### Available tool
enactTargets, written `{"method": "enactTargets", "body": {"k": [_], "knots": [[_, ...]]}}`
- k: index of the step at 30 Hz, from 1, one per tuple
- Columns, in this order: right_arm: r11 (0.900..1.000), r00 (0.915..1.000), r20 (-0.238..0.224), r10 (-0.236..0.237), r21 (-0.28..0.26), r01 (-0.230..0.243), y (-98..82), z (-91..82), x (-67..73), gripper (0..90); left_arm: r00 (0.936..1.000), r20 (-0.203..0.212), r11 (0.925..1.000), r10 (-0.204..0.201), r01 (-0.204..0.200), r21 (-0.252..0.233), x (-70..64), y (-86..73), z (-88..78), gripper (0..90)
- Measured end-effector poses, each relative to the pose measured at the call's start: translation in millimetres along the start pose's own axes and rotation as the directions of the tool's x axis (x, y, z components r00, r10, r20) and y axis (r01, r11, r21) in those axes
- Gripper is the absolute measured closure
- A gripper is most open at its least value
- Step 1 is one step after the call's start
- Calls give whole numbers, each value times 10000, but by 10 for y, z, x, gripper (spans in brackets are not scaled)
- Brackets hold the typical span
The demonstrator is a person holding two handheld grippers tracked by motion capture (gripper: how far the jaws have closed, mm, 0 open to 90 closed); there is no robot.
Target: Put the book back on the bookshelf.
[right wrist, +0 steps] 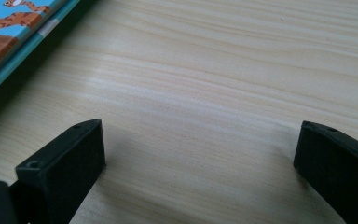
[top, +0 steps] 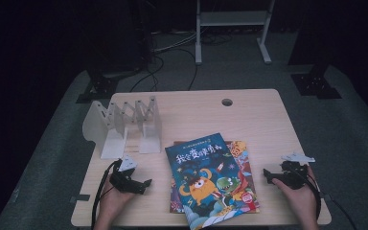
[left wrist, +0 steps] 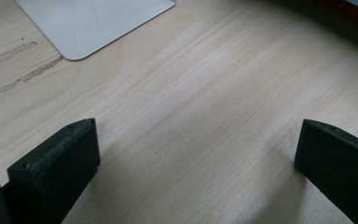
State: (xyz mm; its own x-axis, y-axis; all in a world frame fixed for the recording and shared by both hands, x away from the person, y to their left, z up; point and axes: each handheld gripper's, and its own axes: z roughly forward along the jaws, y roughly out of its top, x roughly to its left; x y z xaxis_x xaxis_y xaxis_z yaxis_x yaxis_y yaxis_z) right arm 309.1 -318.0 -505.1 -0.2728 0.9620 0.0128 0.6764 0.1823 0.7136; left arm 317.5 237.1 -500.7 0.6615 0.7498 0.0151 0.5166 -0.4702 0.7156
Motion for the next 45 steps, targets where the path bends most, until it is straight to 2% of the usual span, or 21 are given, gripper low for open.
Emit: {"method": "enactTargets", "body": {"k": [3,5,6,9,12,18,25,32,45], "knots": [[10000,10000,-45,-33,-37,33,-2,-5,-6,42,10000,-1,10000,2,-2,1,0,0,0,0],[9996,9998,-149,-142,-264,138,-9,-34,-7,199,10000,4,10000,-3,3,-2,1,0,0,0],[9997,9997,-205,-138,-219,134,-2,-61,-6,236,10000,4,10000,-6,6,0,1,0,0,0],[9999,9991,-407,-109,29,110,23,-88,-10,273,10000,4,10000,-8,8,-2,1,0,0,0],[10000,9987,-510,-42,-13,41,39,-120,4,274,10000,4,10000,-9,9,-3,1,0,0,0],[9996,9964,-807,-242,-133,232,192,-207,73,275,10000,-1,10000,-5,5,-2,0,0,0,0],[9978,9929,-1020,-616,-298,589,331,-205,186,273,10000,0,10000,-4,4,-3,1,0,0,0],[9943,9852,-1374,-1023,-436,971,488,-189,361,272,10000,-1,10000,-5,5,-1,0,0,0,0],[9904,9753,-1742,-1360,-480,1295,627,-109,541,275,10000,0,10000,-4,4,-1,1,0,0,0]]}}
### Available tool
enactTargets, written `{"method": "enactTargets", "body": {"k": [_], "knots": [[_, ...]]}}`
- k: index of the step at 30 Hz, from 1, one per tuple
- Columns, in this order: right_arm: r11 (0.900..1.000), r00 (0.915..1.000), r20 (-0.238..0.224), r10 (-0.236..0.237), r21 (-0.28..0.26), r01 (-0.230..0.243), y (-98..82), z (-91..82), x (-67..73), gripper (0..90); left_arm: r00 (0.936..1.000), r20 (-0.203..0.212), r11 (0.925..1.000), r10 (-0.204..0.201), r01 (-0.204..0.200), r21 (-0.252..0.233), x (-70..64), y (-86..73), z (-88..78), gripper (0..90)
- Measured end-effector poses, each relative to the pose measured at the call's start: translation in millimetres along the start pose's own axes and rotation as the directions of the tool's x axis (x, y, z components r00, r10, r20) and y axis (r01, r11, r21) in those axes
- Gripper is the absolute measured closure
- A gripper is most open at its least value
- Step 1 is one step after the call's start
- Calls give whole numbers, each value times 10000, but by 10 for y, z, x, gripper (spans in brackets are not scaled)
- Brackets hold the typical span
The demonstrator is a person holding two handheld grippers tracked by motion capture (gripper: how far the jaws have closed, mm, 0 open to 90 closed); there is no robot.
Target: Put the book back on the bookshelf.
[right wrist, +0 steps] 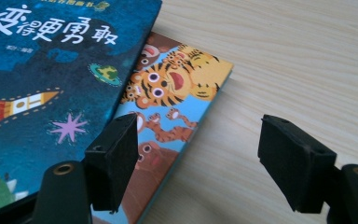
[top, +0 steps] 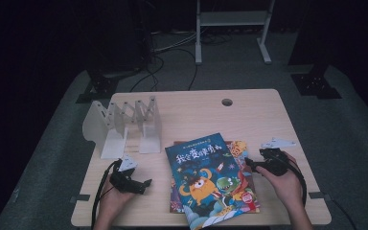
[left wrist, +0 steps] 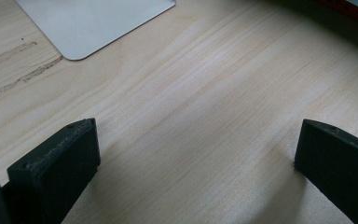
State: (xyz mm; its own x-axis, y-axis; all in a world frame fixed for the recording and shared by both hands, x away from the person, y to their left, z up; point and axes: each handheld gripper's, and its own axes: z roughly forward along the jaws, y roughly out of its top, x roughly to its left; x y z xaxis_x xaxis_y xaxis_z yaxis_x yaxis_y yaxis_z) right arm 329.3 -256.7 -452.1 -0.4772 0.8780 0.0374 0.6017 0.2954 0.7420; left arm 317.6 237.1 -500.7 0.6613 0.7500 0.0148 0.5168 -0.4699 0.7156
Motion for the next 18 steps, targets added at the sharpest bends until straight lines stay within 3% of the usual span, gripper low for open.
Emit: {"method": "enactTargets", "body": {"k": [18], "knots": [[9990,9977,-518,-448,35,450,220,187,211,277,10000,0,10000,2,-2,0,0,0,0,0]]}}
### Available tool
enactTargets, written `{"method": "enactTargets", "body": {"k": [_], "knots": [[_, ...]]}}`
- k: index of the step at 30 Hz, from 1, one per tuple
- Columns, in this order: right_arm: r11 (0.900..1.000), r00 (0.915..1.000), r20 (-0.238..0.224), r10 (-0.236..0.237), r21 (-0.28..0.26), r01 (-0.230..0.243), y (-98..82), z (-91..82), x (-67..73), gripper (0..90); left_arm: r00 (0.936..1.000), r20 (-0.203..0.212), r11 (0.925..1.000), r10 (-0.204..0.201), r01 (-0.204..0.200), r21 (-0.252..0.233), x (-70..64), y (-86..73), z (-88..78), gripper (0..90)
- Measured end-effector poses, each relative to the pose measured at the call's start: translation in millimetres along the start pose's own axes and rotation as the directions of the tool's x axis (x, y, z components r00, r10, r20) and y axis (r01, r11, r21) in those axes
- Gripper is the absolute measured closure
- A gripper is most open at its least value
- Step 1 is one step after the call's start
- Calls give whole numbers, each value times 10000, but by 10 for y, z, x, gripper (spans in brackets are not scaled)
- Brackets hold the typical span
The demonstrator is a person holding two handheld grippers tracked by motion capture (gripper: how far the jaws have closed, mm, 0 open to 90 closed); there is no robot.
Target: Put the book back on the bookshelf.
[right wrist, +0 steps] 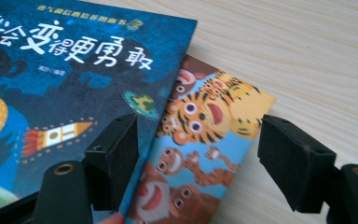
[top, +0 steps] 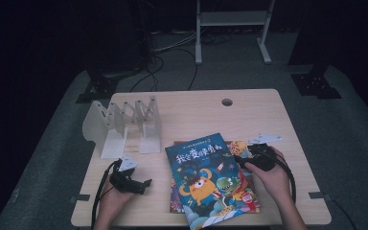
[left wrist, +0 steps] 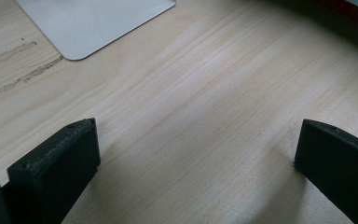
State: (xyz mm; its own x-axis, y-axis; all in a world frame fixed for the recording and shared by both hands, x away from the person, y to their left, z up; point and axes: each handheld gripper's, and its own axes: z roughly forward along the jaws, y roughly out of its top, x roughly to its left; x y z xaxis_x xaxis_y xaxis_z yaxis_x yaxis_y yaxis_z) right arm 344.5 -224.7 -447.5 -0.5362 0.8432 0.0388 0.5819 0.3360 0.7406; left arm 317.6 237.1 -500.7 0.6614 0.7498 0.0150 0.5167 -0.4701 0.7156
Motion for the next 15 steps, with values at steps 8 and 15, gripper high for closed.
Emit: {"method": "enactTargets", "body": {"k": [8,15], "knots": [[9999,9993,-344,-111,74,113,103,131,90,278,10000,1,10000,0,0,1,0,0,0,0],[9997,9975,-698,-137,167,149,183,274,171,280,10000,20,10000,20,-20,-1,0,0,-1,0]]}}
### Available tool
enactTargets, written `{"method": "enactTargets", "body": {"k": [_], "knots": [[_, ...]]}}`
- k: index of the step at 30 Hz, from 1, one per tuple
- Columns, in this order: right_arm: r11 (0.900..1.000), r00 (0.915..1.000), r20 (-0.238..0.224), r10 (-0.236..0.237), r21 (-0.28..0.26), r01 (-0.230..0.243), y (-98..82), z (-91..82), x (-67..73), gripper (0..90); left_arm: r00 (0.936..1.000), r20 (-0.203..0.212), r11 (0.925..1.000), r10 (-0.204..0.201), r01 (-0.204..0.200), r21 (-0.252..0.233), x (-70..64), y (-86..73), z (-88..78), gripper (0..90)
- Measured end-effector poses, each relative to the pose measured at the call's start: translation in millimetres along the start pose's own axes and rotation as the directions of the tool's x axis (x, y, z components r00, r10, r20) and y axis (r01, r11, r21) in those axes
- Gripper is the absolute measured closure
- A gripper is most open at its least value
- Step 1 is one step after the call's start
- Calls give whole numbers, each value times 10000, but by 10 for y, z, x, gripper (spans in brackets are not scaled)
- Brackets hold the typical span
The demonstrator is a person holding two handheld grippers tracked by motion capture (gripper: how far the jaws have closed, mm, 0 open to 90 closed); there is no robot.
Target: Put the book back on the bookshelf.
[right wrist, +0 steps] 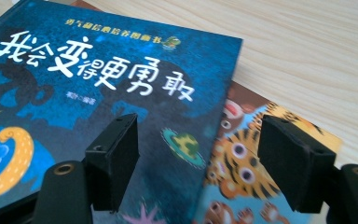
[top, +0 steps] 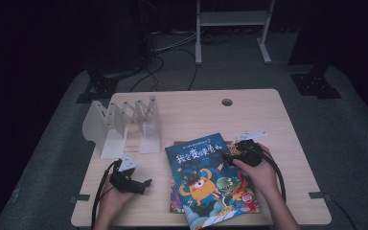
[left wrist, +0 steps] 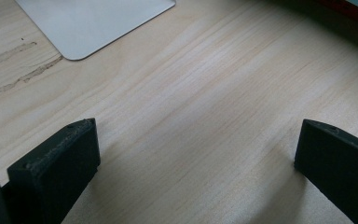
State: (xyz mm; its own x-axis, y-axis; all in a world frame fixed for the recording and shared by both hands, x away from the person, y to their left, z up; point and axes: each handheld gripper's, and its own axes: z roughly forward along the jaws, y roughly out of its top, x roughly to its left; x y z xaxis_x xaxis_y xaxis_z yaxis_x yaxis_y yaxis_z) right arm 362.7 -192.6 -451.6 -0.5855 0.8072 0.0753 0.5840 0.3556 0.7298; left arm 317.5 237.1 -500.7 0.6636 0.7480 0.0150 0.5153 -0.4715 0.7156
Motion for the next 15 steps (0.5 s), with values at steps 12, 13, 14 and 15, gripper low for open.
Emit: {"method": "enactTargets", "body": {"k": [12,13,14,15], "knots": [[9992,9993,-354,133,372,-119,73,186,47,266,9994,297,9990,171,-158,-425,18,110,-99,0],[9990,9991,-391,170,426,-153,83,193,51,263,9993,365,9989,110,-93,-470,18,131,-106,0],[9989,9991,-417,122,446,-104,90,201,51,261,9991,412,9986,93,-71,-515,19,150,-112,0],[9988,9989,-449,115,476,-94,96,209,55,257,9989,455,9985,91,-66,-550,18,170,-118,0]]}}
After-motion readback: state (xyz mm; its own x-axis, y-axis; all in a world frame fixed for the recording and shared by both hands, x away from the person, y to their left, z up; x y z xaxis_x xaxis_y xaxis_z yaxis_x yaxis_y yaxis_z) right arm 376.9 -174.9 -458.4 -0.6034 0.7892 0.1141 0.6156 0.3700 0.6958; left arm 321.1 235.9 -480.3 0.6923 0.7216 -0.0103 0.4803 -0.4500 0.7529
